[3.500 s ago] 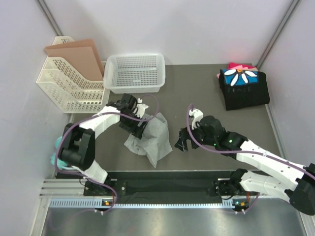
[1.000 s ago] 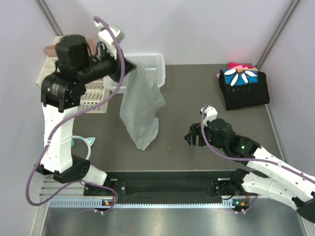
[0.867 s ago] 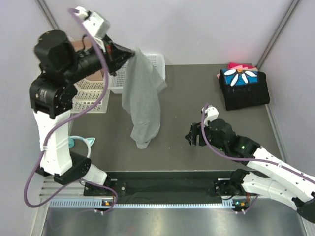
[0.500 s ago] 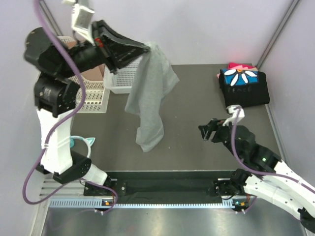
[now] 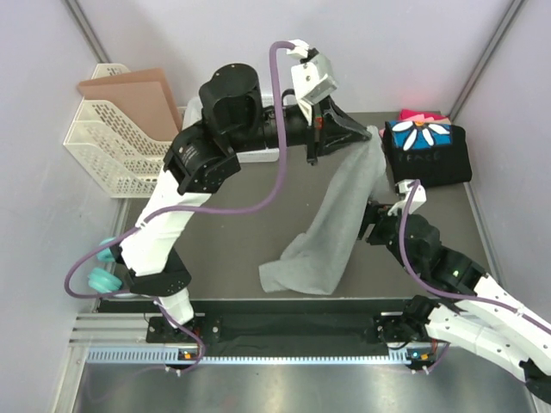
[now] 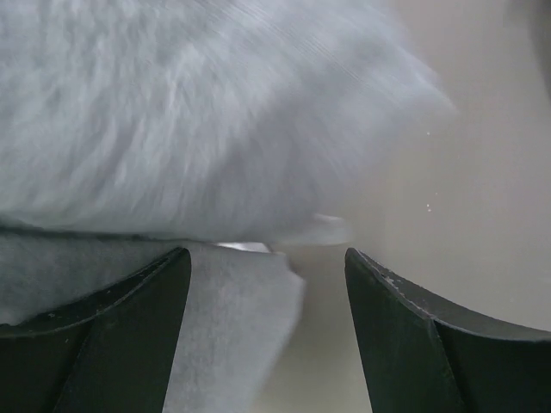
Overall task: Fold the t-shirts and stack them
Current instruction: Flatten out the tshirt
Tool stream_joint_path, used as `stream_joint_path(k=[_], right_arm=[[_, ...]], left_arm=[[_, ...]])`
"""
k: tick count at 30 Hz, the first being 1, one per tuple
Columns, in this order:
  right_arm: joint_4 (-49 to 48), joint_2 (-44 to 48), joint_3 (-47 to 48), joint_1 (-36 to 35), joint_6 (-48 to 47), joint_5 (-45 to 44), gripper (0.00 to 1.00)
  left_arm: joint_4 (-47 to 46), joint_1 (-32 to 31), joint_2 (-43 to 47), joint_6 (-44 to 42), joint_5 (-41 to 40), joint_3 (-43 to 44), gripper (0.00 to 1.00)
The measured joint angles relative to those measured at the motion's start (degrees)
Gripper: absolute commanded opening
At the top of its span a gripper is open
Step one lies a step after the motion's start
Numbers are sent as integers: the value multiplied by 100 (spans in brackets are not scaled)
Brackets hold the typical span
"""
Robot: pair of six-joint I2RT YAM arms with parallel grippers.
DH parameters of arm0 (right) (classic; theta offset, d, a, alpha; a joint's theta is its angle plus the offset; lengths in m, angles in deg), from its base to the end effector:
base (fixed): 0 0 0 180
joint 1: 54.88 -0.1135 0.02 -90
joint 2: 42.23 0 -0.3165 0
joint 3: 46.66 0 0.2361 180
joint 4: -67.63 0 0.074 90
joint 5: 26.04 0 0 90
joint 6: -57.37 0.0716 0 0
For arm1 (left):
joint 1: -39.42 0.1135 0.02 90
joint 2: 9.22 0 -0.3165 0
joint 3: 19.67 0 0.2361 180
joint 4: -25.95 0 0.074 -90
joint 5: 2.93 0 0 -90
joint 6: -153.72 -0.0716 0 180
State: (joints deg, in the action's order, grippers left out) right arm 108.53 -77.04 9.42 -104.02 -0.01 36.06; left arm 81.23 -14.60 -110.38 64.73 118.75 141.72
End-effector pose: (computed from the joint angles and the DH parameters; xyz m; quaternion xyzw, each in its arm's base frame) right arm 0.0969 0.0609 0.3337 0.0235 0.8049 0.2170 0.5518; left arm 0.1652 -0.2915 0.6406 0.4702 0.4921 -0.4912 0.5436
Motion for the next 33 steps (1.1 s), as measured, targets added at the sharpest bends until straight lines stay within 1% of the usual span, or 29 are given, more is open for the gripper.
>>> stream_joint_path(k=[4, 7, 10, 12, 15, 16, 18, 19, 21, 22, 26, 29, 33], right_arm=[[-17, 0, 0, 0, -2, 9, 73], [-48, -79, 0, 0, -2, 44, 74], [-70, -133, 0, 0, -2, 96, 74], [-94, -155, 0, 0, -4, 136, 75], [-140, -153, -2, 0, -9, 168, 75], [-146, -157, -7, 0, -13, 170, 75], [-160, -203, -15, 0, -24, 190, 76], [-177, -229, -20, 0, -24, 203, 78], [-236, -350, -28, 0, -26, 225, 82], [-299, -442, -44, 0, -15, 249, 84], [-457, -1082, -61, 0, 2, 476, 85], [-623, -1759, -61, 2, 17, 789, 85], [-763, -2865, -31, 0, 48, 1331, 84]], left_arm=[[-120, -151, 0, -745, -925, 219, 0], [-452, -223, 31, -1309, -1692, 319, 0], [-461, -251, 197, -1687, -2240, 212, 0], [-369, -260, 483, -1910, -2656, -96, 0], [-179, -260, 1375, -2249, -3464, -1141, 0], [-109, -177, 1825, -2393, -3694, -1644, 0], [109, 107, 2546, -2555, -3971, -2275, 0], [195, 321, 2918, -2643, -4120, -2527, 0], [409, 603, 3449, -2774, -4529, -2726, 0], [509, 708, 3630, -2835, -4701, -2734, 0], [658, 715, 4172, -3095, -5149, -2715, 0], [772, 726, 4210, -3165, -5285, -2704, 0], [986, 726, 4019, -3202, -5324, -2743, 0]])
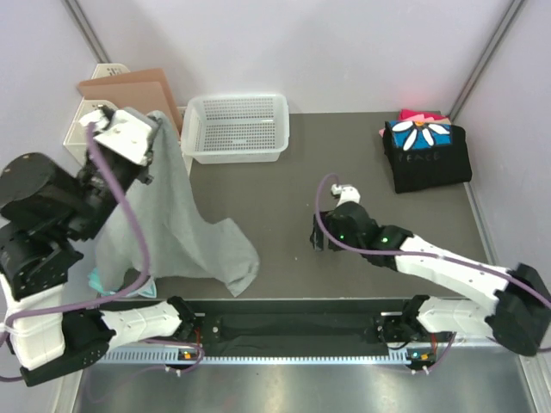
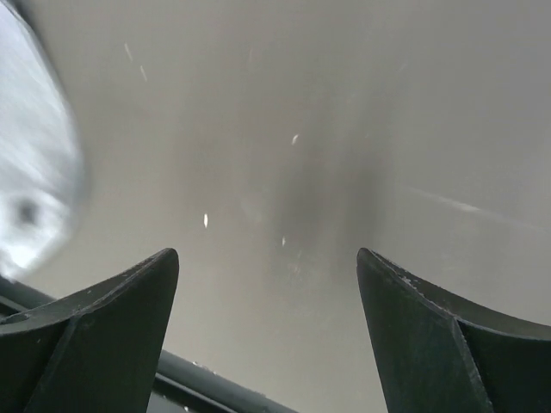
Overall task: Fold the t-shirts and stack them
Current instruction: Flatten out the tshirt
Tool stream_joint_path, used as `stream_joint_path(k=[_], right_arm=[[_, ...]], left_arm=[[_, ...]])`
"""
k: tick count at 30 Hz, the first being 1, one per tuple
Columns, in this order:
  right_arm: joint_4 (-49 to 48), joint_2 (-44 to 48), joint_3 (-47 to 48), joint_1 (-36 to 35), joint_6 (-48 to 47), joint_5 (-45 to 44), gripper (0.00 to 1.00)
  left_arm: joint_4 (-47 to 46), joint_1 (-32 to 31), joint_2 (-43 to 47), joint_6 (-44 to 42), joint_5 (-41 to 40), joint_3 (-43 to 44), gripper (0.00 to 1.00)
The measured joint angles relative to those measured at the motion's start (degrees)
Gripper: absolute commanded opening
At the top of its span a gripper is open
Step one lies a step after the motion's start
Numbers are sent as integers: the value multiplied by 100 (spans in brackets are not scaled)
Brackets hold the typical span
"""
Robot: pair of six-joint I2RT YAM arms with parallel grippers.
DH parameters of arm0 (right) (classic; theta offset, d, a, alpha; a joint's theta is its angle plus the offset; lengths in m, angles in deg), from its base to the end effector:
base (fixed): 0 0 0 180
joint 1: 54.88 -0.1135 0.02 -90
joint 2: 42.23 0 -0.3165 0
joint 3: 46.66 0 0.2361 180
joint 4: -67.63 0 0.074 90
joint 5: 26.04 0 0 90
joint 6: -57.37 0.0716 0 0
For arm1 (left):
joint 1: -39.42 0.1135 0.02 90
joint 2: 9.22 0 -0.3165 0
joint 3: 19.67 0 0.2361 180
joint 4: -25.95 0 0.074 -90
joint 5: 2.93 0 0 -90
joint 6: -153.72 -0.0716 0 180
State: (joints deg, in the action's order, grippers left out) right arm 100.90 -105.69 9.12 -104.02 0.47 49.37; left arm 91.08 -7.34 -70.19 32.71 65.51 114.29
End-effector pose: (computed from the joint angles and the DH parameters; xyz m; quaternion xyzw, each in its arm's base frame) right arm 0.1581 0.1552 0.2712 -0.0737 0.9009 0.1837 0.3861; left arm 0.0704 -0.0364 0.6352 0.2954 0.5909 0.0203 0.7505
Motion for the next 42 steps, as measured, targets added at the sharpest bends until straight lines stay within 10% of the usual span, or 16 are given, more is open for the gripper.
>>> stream_joint_path(k=[14, 32, 42], right_arm=[[-1088, -2173, 857, -1342, -127, 1867, 85], [-1685, -4177, 2111, -1593, -184, 2090, 70], [-1784, -4776, 2618, -1593, -212, 2035, 40]], left_arm=[[361, 0, -295, 46, 68, -181, 0], [378, 0, -304, 66, 66, -22, 0], [420, 0, -302, 68, 66, 39, 0]])
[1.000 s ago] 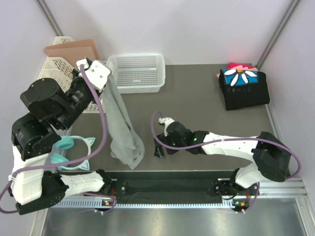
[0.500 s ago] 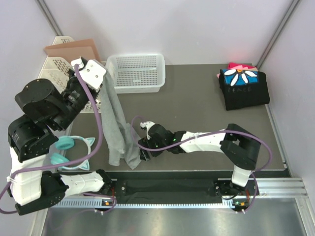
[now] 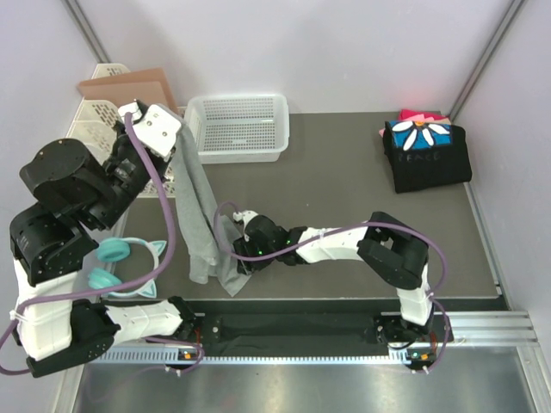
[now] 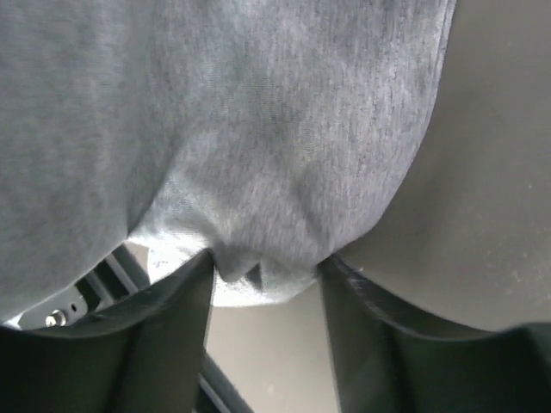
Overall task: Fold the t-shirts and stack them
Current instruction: Flatten out the tshirt
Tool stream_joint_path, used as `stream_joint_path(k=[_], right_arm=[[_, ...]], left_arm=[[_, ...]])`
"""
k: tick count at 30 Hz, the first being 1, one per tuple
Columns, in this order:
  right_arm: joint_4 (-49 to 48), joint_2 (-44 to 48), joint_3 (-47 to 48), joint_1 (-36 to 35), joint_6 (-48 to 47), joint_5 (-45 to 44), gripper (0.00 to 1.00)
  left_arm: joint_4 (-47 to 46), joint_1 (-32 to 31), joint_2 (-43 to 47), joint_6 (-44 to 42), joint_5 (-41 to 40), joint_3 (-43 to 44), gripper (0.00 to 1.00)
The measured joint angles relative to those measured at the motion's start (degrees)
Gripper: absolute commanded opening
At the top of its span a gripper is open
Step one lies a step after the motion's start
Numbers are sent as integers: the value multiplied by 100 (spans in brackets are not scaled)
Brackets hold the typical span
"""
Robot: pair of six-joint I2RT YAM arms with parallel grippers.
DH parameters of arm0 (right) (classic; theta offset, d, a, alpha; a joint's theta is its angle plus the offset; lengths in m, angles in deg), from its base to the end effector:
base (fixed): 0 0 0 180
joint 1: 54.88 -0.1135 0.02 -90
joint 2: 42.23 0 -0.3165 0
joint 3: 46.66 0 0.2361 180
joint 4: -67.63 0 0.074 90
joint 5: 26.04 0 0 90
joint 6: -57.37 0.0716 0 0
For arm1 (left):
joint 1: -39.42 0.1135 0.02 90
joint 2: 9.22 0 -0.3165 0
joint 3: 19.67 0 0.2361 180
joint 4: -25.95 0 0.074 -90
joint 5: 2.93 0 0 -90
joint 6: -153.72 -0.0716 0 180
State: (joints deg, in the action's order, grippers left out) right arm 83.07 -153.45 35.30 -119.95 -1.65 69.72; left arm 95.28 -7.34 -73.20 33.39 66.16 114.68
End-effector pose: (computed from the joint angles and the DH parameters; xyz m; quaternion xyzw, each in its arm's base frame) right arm 0.1805 0.4054 0.1910 -0.2887 0.8756 0.3169 0.2228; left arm 0.0880 -0.0563 0.6229 0.3281 0.6196 0.0256 0.7126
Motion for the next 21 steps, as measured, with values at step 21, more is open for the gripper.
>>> stream_joint_path(k=[21], right_arm=[[2070, 4566, -81, 1423, -719, -2509, 0]], left_arm=[[-597, 0, 11, -1172, -299, -33, 0]])
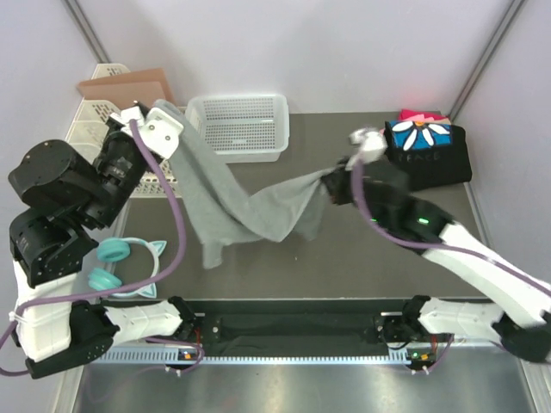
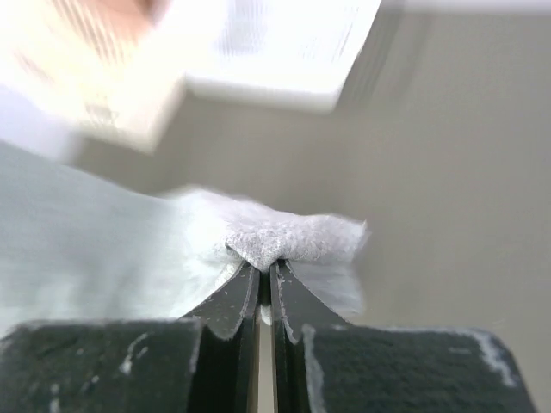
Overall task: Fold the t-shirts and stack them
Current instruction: Flatten out the tshirt
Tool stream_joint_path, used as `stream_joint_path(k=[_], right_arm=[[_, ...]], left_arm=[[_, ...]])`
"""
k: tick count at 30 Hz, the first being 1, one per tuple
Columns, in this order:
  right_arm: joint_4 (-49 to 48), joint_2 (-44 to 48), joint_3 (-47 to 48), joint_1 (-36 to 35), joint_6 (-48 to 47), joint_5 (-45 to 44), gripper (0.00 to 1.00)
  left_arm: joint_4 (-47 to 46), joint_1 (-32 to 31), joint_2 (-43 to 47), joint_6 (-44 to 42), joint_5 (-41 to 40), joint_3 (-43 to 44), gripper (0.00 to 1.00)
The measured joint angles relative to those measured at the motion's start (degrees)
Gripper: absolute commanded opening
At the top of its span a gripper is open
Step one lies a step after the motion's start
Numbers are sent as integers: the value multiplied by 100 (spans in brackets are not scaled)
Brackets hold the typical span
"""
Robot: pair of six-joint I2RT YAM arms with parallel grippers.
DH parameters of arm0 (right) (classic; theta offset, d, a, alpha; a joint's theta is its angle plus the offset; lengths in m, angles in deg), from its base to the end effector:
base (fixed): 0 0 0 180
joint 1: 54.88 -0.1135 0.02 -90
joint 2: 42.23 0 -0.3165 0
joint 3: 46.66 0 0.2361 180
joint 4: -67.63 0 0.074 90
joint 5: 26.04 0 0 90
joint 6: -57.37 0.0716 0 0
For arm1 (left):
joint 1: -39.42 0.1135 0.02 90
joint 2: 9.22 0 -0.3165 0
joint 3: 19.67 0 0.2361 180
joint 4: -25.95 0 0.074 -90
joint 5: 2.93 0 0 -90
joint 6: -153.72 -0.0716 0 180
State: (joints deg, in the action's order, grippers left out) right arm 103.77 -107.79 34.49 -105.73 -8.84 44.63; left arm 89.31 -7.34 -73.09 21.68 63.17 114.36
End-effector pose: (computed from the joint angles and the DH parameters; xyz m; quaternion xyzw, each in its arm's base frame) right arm 0.1756 0.1782 0.4154 -0.0966 0.8101 0.2307 0.5302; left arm 0.0891 -0.0524 0.6363 0.3438 0.5724 0.1072 0.7366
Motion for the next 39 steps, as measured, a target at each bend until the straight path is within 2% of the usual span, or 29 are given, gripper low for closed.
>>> stream_joint_path(k=[4, 8, 10, 18, 24, 27, 31, 34, 39], right_arm=[[466, 1189, 382, 157, -157, -595, 0], [1084, 1725, 284, 363, -164, -1167, 0], [1410, 1812, 142, 507, -140, -1346, 0], [2345, 1847, -83, 1351, 52, -1644, 0], [2503, 1694, -83, 1943, 70, -1491, 0], [2424, 1403, -79, 2540, -31, -1121, 0], [2116, 796, -79, 3414, -175, -474, 0], [1899, 389, -85, 3770, -210, -129, 0], [1661, 404, -520, 3864, -177, 372, 0]], left_arm=[[13, 0, -61, -184, -42, -111, 0], [166, 0, -79, -90, -44, -284, 0], [190, 0, -28, -17, -50, -542, 0], [494, 92, 680, 216, -17, -2514, 0], [564, 114, 695, 286, 7, -2865, 0], [319, 201, 619, 181, -20, -3010, 0], [-111, 857, 181, 76, 293, -3040, 0], [-426, 1561, -297, 76, 643, -3086, 0], [-944, 2225, -374, 122, 1084, -4177, 0]])
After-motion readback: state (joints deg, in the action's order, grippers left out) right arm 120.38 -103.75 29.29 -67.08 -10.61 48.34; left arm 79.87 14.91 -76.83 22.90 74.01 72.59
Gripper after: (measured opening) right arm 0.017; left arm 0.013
